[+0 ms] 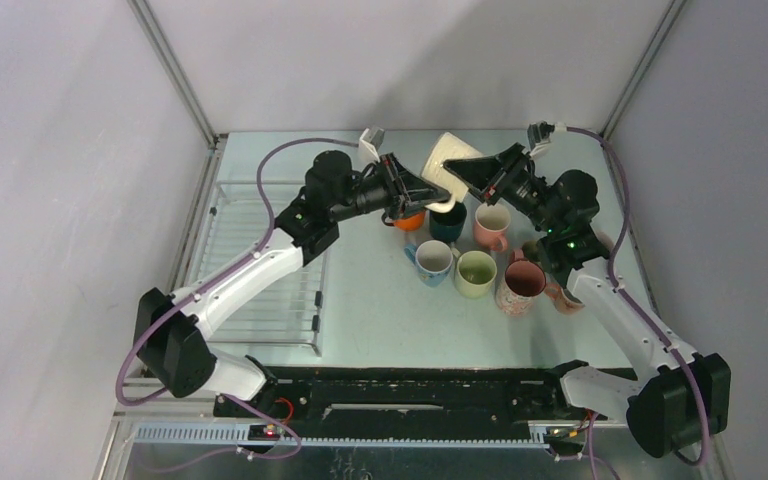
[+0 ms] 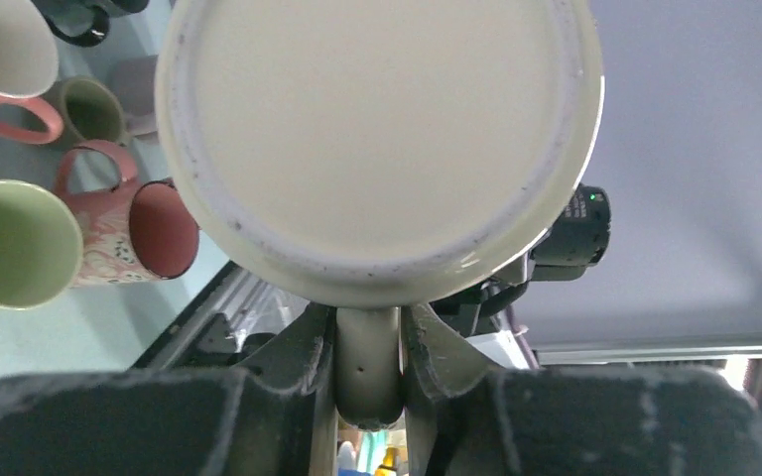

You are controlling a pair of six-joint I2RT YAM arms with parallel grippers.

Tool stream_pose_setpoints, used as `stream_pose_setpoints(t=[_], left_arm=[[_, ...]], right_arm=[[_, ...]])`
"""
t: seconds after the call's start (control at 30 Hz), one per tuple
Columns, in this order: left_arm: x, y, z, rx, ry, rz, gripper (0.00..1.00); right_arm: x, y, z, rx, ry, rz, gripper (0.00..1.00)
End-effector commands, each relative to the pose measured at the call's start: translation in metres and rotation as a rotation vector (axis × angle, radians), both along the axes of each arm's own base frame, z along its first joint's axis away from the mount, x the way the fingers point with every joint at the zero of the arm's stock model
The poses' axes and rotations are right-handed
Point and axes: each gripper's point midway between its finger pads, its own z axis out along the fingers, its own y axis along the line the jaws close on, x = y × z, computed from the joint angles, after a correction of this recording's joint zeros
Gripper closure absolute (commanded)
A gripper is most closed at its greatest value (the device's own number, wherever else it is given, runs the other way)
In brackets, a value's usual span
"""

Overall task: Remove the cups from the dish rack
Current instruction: Place the cup at the center of the board.

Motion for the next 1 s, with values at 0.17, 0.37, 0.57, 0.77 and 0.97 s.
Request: stream_pose_setpoints(t=[0.17, 0.37, 0.57, 0.77, 0.97], left_arm=[[-0.025, 0.000, 0.037, -0.163, -0.125, -0.058, 0.80], [-0.029, 0.007, 0.025, -0.146, -0.124, -0.039, 0.32], [-0.033, 0.029, -0.003, -0.014, -0.129, 0.030, 0.00], [-0.035, 0.085, -0.024, 0.207, -0.193, 0.179, 0.00], [-0.040, 0.144, 0.002, 0.318, -0.300, 0.335, 0.00]], right_arm=[[-0.002, 0.007, 0.006, -0.007, -0.029, -0.019, 1.00], [-0.001, 0.008, 0.004, -0.066, -0.028, -0.051, 1.00], [0.001, 0.009, 0.006, -0.123, -0.038, -0.067, 1.00], [0.000, 0.012, 0.000, -0.210, -0.037, -0.075, 1.00], [-0.003, 0.027, -0.014, -0.329, -0.037, -0.011, 1.00]])
